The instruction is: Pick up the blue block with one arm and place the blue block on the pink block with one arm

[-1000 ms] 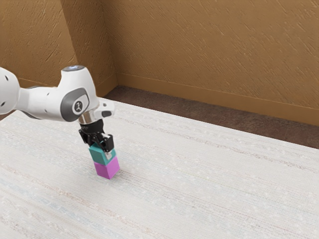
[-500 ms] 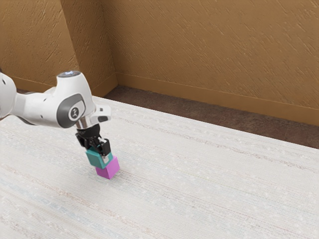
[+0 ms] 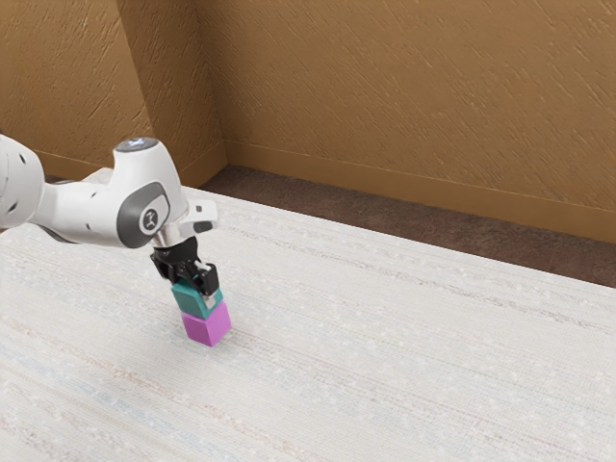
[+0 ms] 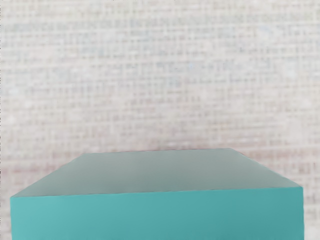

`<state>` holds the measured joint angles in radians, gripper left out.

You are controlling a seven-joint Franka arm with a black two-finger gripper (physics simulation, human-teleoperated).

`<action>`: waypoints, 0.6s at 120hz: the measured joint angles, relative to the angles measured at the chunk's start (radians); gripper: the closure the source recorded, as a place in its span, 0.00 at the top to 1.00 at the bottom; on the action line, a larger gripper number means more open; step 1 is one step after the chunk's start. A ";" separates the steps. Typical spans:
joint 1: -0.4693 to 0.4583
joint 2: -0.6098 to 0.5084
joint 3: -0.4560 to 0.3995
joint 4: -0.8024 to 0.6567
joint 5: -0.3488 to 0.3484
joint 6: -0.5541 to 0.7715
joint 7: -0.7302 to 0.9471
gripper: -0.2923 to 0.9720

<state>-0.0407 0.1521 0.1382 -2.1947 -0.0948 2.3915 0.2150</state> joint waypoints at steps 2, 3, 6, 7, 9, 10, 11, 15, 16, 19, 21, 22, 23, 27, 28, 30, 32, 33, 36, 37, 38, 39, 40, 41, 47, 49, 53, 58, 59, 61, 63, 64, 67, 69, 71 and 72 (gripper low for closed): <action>0.000 -0.001 0.000 -0.001 0.000 0.001 0.000 0.54; 0.000 -0.001 0.000 -0.001 0.000 0.001 -0.001 0.54; 0.000 -0.002 0.000 -0.002 0.000 0.002 -0.001 0.54; 0.000 -0.003 0.000 -0.002 0.000 0.002 -0.001 0.54; 0.000 -0.004 0.000 -0.003 -0.001 0.003 -0.002 0.54; 0.000 -0.005 0.000 -0.003 -0.001 0.003 -0.002 0.54; 0.000 -0.006 0.000 -0.003 -0.001 0.003 -0.002 0.54; -0.002 -0.008 -0.001 -0.005 0.000 0.004 -0.003 0.54; -0.002 -0.008 -0.001 -0.005 0.000 0.004 -0.003 0.54; -0.003 -0.009 -0.001 -0.006 0.000 0.004 -0.004 0.54; -0.003 -0.009 -0.001 -0.006 0.000 0.004 -0.004 0.54; -0.004 -0.010 -0.001 -0.006 0.000 0.004 -0.004 0.54; -0.004 -0.010 -0.001 -0.006 0.000 0.004 -0.004 0.54; -0.005 -0.010 -0.001 -0.007 0.000 0.004 -0.005 0.54; -0.005 -0.010 -0.001 -0.007 0.000 0.004 -0.005 0.54; -0.006 -0.010 -0.001 -0.008 0.000 0.004 -0.005 0.54; -0.006 -0.010 -0.001 -0.008 0.000 0.004 -0.006 0.54; -0.006 -0.010 -0.001 -0.008 0.000 0.004 -0.006 0.54; -0.007 -0.010 -0.001 -0.008 0.000 0.003 -0.006 0.54; -0.007 -0.010 -0.001 -0.008 0.000 0.003 -0.007 0.54; -0.007 -0.011 -0.001 -0.009 0.000 0.003 -0.007 0.54; -0.007 -0.011 -0.001 -0.009 0.000 0.003 -0.007 0.54; -0.007 -0.011 -0.001 -0.009 0.000 0.003 -0.007 0.54; -0.007 -0.012 -0.001 -0.010 0.000 0.003 -0.007 0.54; -0.006 -0.016 -0.001 -0.014 0.000 0.003 -0.008 0.54; -0.006 -0.016 -0.001 -0.014 0.000 0.003 -0.008 0.54; -0.006 -0.017 -0.001 -0.015 0.000 0.002 -0.009 0.54; -0.006 -0.018 -0.001 -0.016 0.000 0.002 -0.010 0.54; -0.006 -0.018 -0.001 -0.016 0.000 0.002 -0.010 0.54; -0.006 -0.018 -0.001 -0.016 0.000 0.002 -0.010 0.54; -0.006 -0.018 -0.001 -0.016 0.000 0.002 -0.010 0.54; -0.007 -0.018 -0.001 -0.016 0.000 0.002 -0.010 0.54; -0.007 -0.018 -0.001 -0.016 0.000 0.002 -0.011 0.54; -0.007 -0.018 -0.001 -0.016 0.000 0.002 -0.011 0.54; -0.007 -0.018 -0.001 -0.016 0.000 0.002 -0.011 0.54; -0.007 -0.018 -0.001 -0.016 0.000 0.001 -0.011 0.54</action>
<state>-0.0480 0.1340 0.1372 -2.2108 -0.0951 2.3929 0.2036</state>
